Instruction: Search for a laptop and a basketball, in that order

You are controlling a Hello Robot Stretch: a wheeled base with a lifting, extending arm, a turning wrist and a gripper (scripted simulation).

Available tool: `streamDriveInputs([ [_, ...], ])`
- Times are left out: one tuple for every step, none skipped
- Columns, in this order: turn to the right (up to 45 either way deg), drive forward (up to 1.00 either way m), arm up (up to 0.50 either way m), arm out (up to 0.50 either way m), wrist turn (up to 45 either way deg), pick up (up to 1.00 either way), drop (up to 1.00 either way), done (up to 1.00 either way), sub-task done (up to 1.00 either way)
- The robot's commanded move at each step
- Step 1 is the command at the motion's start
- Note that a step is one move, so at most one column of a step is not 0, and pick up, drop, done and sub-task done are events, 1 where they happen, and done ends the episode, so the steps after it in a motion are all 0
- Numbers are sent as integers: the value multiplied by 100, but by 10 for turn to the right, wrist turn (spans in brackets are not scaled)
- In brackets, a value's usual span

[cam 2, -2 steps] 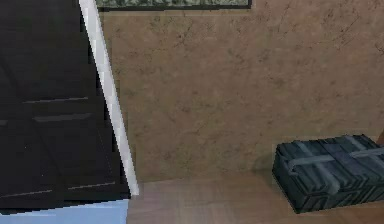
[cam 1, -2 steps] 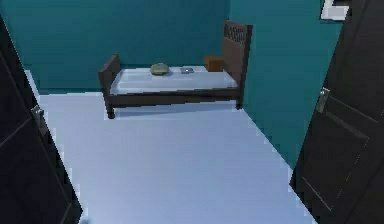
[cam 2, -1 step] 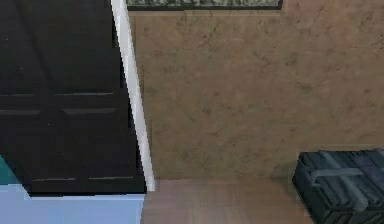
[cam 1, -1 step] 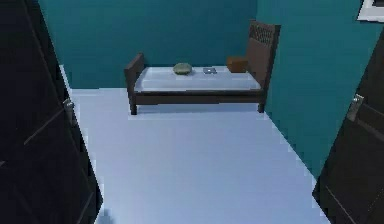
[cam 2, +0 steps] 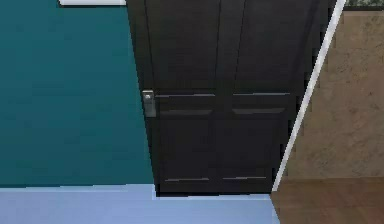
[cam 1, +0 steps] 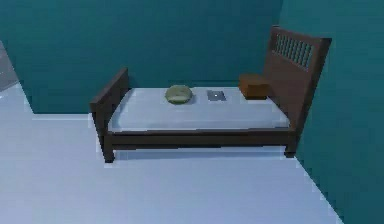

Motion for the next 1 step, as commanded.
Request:
streamDriveInputs([
  [-30,0,0,0,0,0,0,0,0],
])
